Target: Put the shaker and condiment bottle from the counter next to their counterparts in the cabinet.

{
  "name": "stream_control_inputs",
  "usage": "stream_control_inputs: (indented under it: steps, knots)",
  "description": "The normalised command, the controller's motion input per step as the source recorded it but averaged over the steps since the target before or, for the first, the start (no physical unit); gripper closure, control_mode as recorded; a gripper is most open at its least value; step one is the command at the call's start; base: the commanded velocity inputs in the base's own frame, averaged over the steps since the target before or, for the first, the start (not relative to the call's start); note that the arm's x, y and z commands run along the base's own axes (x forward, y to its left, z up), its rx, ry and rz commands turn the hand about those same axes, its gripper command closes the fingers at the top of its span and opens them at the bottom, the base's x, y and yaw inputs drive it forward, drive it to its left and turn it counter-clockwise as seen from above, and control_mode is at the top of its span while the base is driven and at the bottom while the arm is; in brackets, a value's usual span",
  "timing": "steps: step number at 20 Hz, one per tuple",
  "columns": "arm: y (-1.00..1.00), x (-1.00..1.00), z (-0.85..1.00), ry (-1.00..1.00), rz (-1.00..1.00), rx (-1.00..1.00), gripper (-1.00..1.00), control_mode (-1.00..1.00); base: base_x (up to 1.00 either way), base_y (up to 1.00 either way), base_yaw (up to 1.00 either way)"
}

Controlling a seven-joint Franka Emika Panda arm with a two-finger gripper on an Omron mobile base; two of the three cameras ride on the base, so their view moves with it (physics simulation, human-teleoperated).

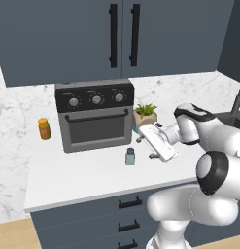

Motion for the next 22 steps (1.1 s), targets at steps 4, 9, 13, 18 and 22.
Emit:
stream_control_inputs:
  steps: [4,9,13,18,22]
  knots:
    - [0.11,0.0,-0.17,-0.08,-0.14,-0.04,-1.0,-1.0,0.0,0.0,0.0]
    - [0.04,0.0,-0.12,-0.1,-0.12,-0.04,-1.0,-1.0,0.0,0.0,0.0]
    - [0.0,0.0,-0.2,-0.09,-0.11,-0.03,-1.0,-1.0,0.0,0.0,0.0]
    - [0.0,0.0,-0.14,-0.07,-0.09,-0.01,-1.0,-1.0,0.0,0.0,0.0]
    - [0.0,0.21,-0.05,-0.02,-0.08,0.0,-1.0,-1.0,0.0,0.0,0.0]
